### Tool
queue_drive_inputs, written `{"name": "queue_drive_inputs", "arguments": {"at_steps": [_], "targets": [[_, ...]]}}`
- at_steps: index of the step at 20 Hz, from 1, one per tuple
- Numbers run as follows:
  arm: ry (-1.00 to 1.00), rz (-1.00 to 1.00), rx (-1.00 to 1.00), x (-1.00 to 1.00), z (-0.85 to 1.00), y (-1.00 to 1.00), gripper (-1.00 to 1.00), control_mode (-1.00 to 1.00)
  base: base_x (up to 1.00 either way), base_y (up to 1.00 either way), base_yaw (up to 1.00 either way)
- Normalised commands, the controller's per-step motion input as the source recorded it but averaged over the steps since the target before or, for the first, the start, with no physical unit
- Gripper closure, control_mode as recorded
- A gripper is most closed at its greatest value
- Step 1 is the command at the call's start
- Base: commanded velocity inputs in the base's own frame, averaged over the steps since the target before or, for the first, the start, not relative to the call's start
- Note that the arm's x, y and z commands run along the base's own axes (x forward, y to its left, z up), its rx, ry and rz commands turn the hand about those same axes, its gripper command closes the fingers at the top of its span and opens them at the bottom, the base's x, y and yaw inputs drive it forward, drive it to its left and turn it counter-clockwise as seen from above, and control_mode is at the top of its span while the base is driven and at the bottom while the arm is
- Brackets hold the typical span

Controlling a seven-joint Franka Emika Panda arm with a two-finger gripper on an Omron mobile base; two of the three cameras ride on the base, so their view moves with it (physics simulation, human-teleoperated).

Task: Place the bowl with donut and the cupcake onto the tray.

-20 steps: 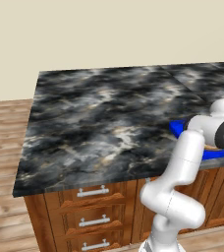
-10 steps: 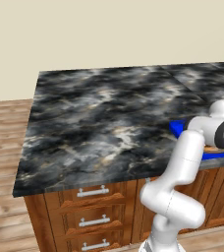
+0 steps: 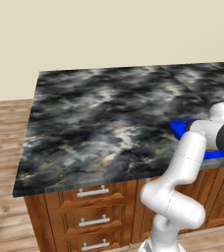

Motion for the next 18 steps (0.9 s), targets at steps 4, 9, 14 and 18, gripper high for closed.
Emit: {"name": "queue_drive_inputs", "arguments": {"at_steps": [4, 9, 14, 18], "targets": [[0.11, 0.00, 0.00, 0.34, -0.41, -0.11, 1.00, -1.00, 0.00, 0.00, 0.00], [0.10, 0.00, 0.00, 0.34, -0.32, -0.12, 1.00, -1.00, 0.00, 0.00, 0.00], [0.05, 0.00, 0.00, 0.23, -0.18, -0.14, 1.00, -1.00, 0.00, 0.00, 0.00], [0.02, 0.00, -0.01, 0.18, -0.10, -0.05, -1.00, -1.00, 0.00, 0.00, 0.00]]}}
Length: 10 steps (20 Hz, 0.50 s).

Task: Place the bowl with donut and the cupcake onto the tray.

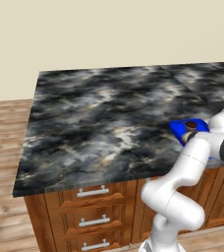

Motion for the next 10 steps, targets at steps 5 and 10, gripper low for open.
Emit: {"name": "queue_drive_inputs", "arguments": {"at_steps": [5, 10], "targets": [[0.01, 0.00, -0.05, 0.19, -0.08, -0.05, -1.00, -1.00, 0.00, 0.00, 0.00], [0.00, 0.00, -0.03, 0.12, 0.00, -0.19, -1.00, -1.00, 0.00, 0.00, 0.00]]}}
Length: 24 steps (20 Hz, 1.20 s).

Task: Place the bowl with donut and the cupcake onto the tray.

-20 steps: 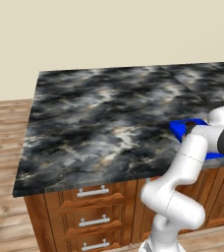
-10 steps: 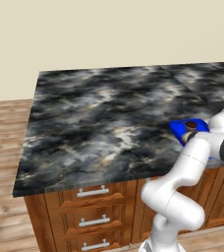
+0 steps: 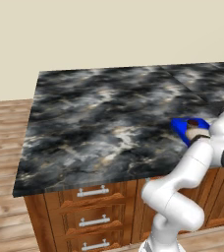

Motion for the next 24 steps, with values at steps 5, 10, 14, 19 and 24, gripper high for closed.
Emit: {"name": "queue_drive_inputs", "arguments": {"at_steps": [5, 10, 14, 19, 24], "targets": [[0.00, 0.00, -0.20, -0.03, 0.00, -0.32, -1.00, -1.00, 0.00, 0.00, 0.00], [-0.04, 0.00, -0.27, -0.16, 0.31, 0.00, -1.00, -1.00, 0.00, 0.00, 0.00], [-0.04, 0.00, -0.29, -0.10, 0.35, 0.00, -1.00, -1.00, 0.00, 0.00, 0.00], [-0.08, 0.01, -0.27, -0.56, 0.58, 0.23, -1.00, -1.00, 0.00, 0.00, 0.00], [-0.16, 0.00, -0.30, -0.95, 0.27, 0.74, -1.00, -1.00, 0.00, 0.00, 0.00]]}}
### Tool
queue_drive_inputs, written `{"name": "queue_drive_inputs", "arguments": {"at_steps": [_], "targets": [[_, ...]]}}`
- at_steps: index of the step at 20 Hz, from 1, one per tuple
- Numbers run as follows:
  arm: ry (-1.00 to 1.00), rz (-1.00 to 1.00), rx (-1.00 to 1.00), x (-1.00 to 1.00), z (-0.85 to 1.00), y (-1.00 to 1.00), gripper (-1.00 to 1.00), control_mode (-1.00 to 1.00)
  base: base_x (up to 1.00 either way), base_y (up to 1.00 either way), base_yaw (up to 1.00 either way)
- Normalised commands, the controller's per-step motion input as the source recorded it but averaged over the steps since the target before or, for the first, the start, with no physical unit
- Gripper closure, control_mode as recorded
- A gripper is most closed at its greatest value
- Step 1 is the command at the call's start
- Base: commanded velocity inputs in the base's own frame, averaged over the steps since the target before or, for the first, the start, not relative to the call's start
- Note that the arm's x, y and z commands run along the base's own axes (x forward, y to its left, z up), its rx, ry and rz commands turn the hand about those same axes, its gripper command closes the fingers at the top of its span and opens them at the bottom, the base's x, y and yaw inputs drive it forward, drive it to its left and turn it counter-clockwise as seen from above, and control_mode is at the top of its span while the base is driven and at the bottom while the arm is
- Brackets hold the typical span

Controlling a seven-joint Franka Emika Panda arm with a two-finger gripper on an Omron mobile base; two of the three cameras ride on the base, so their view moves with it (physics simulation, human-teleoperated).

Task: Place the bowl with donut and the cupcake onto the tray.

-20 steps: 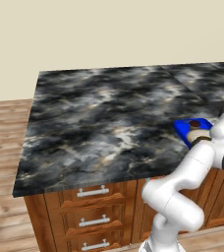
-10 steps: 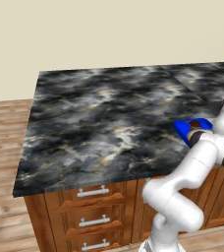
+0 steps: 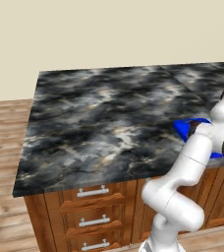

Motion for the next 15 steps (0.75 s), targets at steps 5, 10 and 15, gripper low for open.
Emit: {"name": "queue_drive_inputs", "arguments": {"at_steps": [5, 10, 15], "targets": [[-0.16, 0.00, -0.35, -0.97, 0.00, 0.99, -1.00, -1.00, 0.00, 0.00, 0.00], [-0.14, 0.00, -0.41, -0.82, 0.00, 1.00, -1.00, -1.00, 0.00, 0.00, 0.00], [-0.14, 0.00, -0.43, -0.77, 0.00, 1.00, -1.00, -1.00, 0.00, 0.00, 0.00]]}}
